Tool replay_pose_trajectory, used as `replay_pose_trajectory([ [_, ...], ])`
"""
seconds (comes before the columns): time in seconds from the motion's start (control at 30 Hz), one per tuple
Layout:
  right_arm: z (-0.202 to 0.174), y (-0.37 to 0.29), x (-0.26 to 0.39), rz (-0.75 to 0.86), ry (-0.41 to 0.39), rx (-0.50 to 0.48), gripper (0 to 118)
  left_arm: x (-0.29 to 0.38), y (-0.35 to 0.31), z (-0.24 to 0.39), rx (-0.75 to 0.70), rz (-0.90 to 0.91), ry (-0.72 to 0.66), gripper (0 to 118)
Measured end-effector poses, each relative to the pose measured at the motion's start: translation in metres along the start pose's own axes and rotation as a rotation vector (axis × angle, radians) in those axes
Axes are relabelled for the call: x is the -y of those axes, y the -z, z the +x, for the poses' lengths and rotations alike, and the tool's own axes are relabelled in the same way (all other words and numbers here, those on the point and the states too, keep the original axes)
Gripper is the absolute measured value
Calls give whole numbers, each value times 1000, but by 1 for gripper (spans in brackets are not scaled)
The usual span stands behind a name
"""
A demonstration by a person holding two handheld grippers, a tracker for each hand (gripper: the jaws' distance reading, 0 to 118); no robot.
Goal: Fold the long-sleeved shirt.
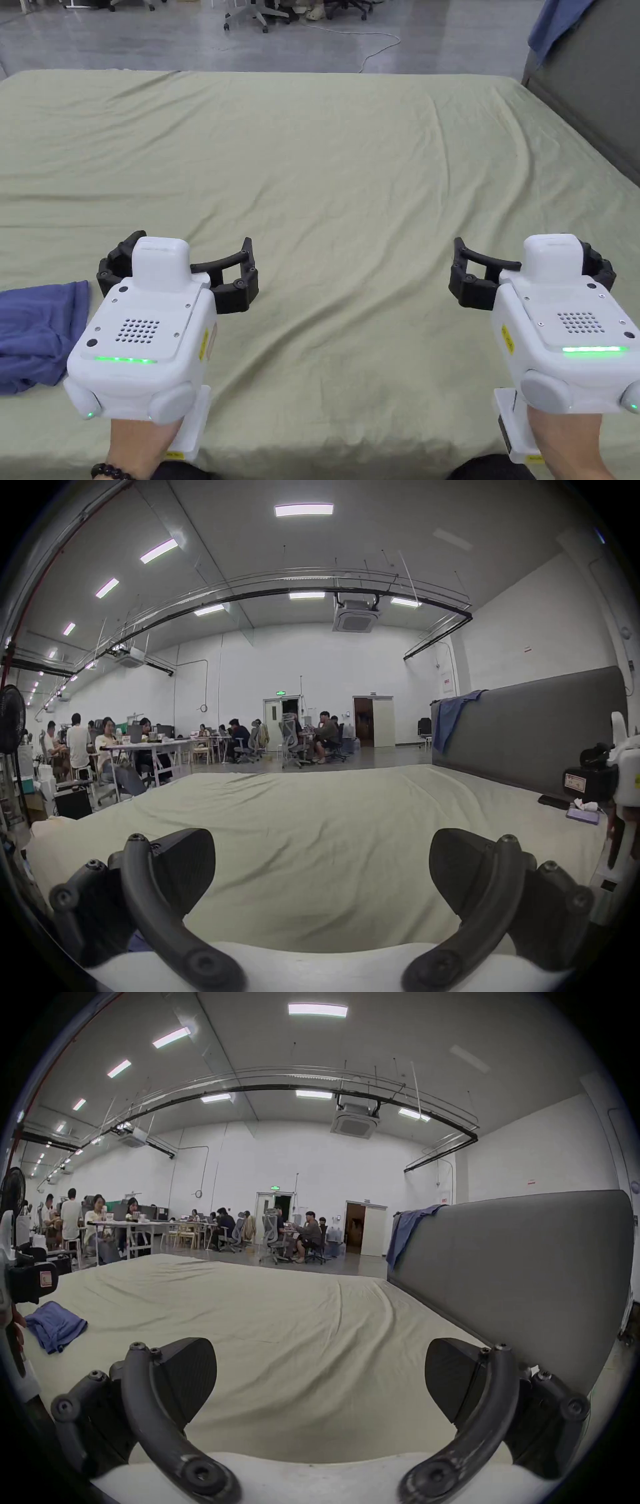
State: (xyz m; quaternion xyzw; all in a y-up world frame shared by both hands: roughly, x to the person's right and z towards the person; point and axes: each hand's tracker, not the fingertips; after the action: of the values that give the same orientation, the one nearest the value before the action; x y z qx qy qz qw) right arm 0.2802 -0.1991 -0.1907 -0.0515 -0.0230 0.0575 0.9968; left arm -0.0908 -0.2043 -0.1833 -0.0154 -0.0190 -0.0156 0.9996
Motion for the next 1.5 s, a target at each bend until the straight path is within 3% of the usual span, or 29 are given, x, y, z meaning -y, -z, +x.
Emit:
replay_pose_trajectory([
  [0.13,1,-4,-2,28,6,24,118,0,-1,0,8,-7,-11,118],
  [0.23,2,-7,-3,140,59,82,118,0,-1,0,10,7,-18,118],
  [0.37,6,-5,-3,91,25,43,118,1,-1,1,14,15,-1,118],
  [0.53,8,-2,-1,80,55,35,118,1,-1,3,20,5,19,118],
  [0.8,4,0,0,52,28,7,118,1,-1,-1,6,2,8,118],
  [1.1,1,-4,-2,74,32,7,118,0,-1,-2,1,6,5,118],
  [1.5,-6,-6,-1,84,-21,-8,118,1,0,1,8,-4,35,118],
])
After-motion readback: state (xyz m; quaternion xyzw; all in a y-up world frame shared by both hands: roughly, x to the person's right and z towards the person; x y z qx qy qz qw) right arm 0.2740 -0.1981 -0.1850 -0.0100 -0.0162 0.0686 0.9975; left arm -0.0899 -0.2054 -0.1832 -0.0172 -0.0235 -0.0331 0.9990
